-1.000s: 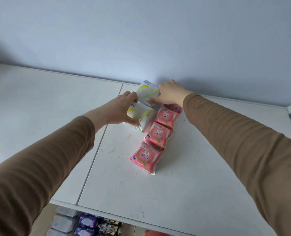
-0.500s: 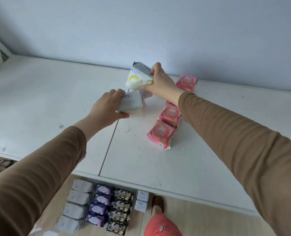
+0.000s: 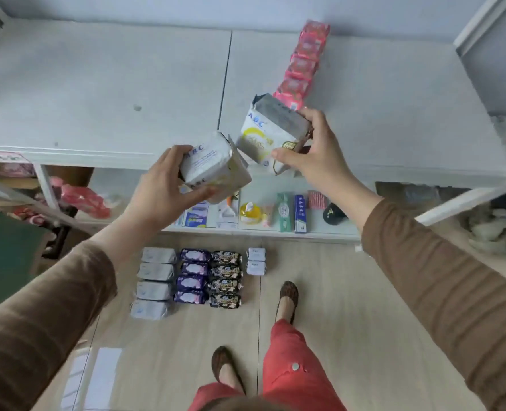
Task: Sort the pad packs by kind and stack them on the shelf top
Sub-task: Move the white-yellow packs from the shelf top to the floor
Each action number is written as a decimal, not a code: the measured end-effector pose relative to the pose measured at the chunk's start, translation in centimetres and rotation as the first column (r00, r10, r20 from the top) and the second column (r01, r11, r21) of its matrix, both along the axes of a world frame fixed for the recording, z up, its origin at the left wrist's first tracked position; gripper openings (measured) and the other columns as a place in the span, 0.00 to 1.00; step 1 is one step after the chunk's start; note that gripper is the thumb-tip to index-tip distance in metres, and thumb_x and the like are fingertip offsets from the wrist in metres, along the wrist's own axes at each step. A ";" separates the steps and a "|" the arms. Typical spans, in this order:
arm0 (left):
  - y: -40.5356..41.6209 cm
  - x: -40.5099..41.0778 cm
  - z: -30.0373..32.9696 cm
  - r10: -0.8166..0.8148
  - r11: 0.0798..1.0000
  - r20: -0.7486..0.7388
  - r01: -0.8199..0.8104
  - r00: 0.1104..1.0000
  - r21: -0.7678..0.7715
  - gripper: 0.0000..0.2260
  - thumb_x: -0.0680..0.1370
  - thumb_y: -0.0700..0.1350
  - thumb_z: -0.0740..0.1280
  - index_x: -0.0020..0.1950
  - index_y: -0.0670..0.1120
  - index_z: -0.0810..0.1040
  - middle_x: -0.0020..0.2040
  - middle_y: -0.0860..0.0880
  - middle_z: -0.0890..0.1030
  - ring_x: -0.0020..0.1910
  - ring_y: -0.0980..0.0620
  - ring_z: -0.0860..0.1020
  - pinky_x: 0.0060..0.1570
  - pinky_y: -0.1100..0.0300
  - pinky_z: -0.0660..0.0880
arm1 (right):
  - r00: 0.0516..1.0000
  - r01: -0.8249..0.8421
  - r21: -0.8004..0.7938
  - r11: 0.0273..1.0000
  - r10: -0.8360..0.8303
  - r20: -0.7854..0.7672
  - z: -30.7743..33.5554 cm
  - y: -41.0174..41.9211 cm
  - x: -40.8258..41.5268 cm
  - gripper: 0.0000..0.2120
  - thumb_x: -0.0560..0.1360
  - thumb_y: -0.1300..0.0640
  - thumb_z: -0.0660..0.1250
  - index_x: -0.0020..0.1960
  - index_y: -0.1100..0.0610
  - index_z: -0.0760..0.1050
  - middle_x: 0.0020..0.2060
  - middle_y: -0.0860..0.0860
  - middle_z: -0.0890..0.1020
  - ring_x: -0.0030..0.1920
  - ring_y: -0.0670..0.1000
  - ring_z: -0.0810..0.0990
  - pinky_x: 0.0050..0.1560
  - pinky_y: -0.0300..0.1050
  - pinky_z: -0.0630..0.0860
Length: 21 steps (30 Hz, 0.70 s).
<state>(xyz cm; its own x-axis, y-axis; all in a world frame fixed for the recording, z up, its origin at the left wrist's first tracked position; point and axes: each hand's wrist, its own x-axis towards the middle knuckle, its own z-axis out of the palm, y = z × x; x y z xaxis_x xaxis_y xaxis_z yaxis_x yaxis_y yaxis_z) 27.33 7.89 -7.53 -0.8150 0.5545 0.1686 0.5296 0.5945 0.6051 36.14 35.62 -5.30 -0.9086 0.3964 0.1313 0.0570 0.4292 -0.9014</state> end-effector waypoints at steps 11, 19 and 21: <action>-2.5 15.8 -17.1 0.052 0.965 0.341 0.040 0.939 -0.258 0.29 0.68 0.67 0.71 0.63 0.56 0.69 0.54 0.56 0.75 0.50 0.52 0.76 0.47 0.50 0.75 | 0.915 0.059 -0.069 0.996 -0.027 0.401 -18.6 -1.4 19.6 0.30 0.66 0.51 0.81 0.64 0.49 0.71 0.52 0.44 0.81 0.47 0.44 0.79 0.48 0.42 0.77; -0.7 20.6 -36.0 0.112 0.922 0.484 0.091 0.868 -0.376 0.31 0.67 0.57 0.77 0.65 0.52 0.67 0.54 0.55 0.74 0.50 0.51 0.75 0.45 0.55 0.71 | 0.757 0.108 -0.106 0.988 -0.012 0.654 -37.9 -4.5 28.5 0.36 0.66 0.51 0.79 0.68 0.48 0.64 0.57 0.45 0.78 0.54 0.51 0.79 0.55 0.52 0.77; 0.1 20.3 -41.3 0.099 0.909 0.488 0.121 0.867 -0.399 0.30 0.68 0.56 0.77 0.63 0.50 0.68 0.54 0.53 0.74 0.50 0.49 0.75 0.44 0.54 0.71 | 0.732 0.077 -0.098 0.992 0.011 0.681 -42.6 -5.5 29.5 0.32 0.66 0.52 0.78 0.64 0.47 0.66 0.55 0.45 0.78 0.53 0.51 0.78 0.53 0.50 0.77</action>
